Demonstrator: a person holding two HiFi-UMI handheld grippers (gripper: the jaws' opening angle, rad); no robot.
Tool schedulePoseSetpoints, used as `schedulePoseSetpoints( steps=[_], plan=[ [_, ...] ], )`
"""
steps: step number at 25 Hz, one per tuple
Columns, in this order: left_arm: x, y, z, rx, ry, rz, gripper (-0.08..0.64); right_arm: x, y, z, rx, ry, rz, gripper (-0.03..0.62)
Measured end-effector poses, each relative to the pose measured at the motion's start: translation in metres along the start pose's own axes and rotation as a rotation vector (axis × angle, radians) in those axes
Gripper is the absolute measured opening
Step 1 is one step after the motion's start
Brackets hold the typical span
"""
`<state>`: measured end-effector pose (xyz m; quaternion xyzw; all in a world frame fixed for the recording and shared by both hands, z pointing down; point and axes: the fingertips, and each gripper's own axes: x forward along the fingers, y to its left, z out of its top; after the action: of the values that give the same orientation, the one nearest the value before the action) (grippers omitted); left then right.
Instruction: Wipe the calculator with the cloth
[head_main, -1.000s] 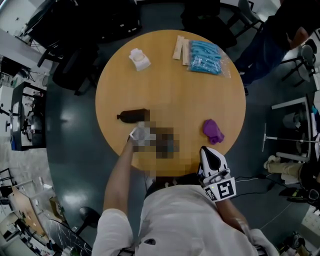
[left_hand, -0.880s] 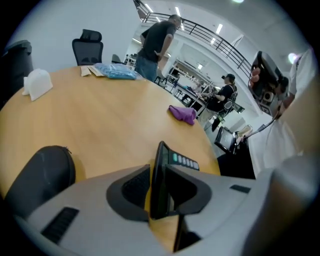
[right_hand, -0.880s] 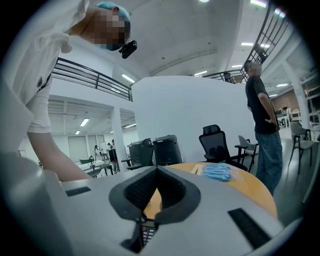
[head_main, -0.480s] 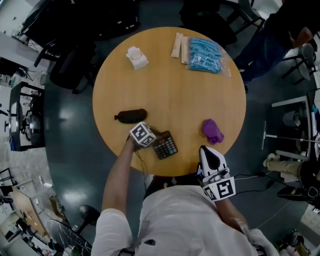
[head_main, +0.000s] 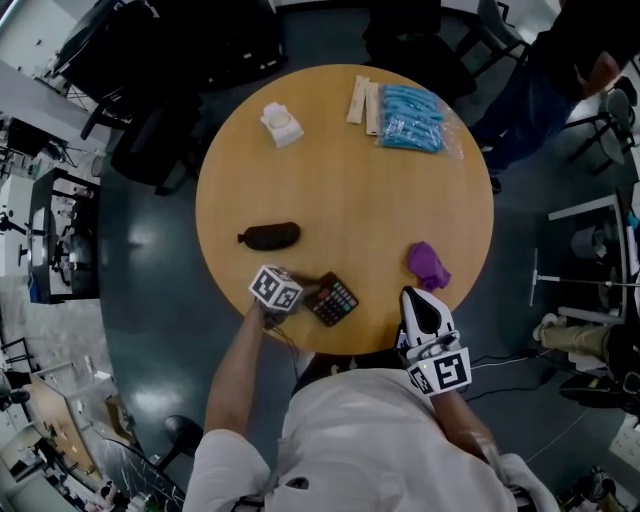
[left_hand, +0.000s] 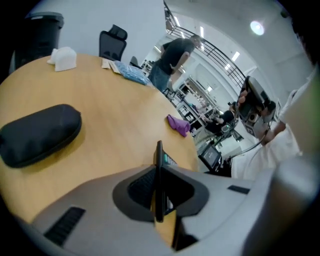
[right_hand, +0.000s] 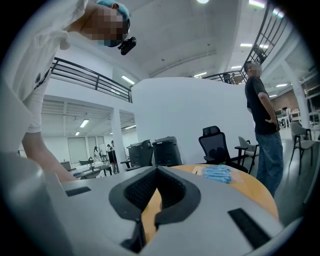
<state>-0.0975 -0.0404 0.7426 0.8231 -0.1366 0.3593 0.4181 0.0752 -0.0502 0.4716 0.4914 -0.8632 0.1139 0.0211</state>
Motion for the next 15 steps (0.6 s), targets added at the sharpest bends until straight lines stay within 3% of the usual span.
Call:
schedulePoseSetpoints(
  steps=[4, 10, 12, 15],
  plan=[
    [-0.022, -0.005, -0.006, -0.174, -0.149, 0.049, 0.043, -0.003, -0.007, 0.005, -0.013, -0.020, -0.015, 0.015],
    [-0.069, -0.010, -0.010, -0.460, -0.492, 0.178, 0.043, -0.011, -0.017, 0.008, -0.029, -0.040, -0.054, 0.015],
    [-0.088, -0.022, 0.001, -0.506, -0.606, 0.218, 0.043, -0.013, -0.025, 0.007, -0.040, -0.038, -0.081, 0.015],
    [-0.108, -0.042, 0.022, -0.514, -0.729, 0.258, 0.043, -0.016, -0.049, -0.003, -0.064, 0.015, -0.143, 0.015]
  ],
)
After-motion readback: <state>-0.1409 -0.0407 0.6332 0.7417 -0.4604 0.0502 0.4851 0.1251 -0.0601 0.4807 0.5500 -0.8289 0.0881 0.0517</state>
